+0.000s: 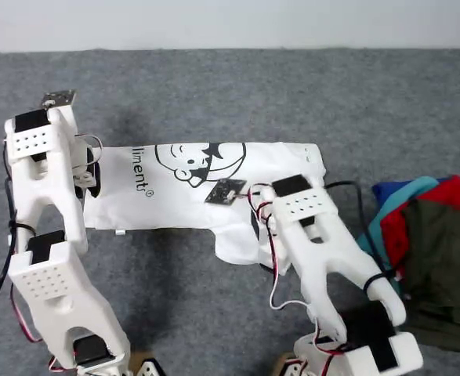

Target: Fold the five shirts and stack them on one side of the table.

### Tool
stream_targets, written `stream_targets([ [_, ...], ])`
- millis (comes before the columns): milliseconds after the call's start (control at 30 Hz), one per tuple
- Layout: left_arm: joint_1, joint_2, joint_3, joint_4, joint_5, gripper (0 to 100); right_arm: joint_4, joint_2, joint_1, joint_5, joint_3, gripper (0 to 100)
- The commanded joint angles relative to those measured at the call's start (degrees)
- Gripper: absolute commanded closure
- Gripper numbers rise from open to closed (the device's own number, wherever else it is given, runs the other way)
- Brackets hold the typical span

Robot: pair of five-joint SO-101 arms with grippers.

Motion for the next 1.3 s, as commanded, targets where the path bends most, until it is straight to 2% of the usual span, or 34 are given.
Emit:
stream_targets([
  [0,-0.2,-1.9,0.0,0.4,-0.7,90,-3.0,-2.3,-0.6,0.1,1.1,83.5],
  [200,-0.2,-1.9,0.0,0.4,-0.7,90,-15.8,0.0,-0.4,0.1,5.8,82.6],
  [467,-0.2,-1.9,1.6,-0.1,-0.7,90,-26.7,4.7,-0.7,0.2,5.6,82.5],
  [1067,-0.2,-1.9,2.9,-0.1,-0.8,90,-29.1,8.7,-0.6,0.5,-1.6,82.8],
  [1167,-0.2,-1.9,2.9,-0.1,-0.8,90,-29.5,8.7,-0.7,0.7,-0.5,88.2],
  [1267,-0.2,-1.9,2.9,-0.1,-0.8,90,-29.5,8.7,-0.6,2.7,-0.4,98.1],
])
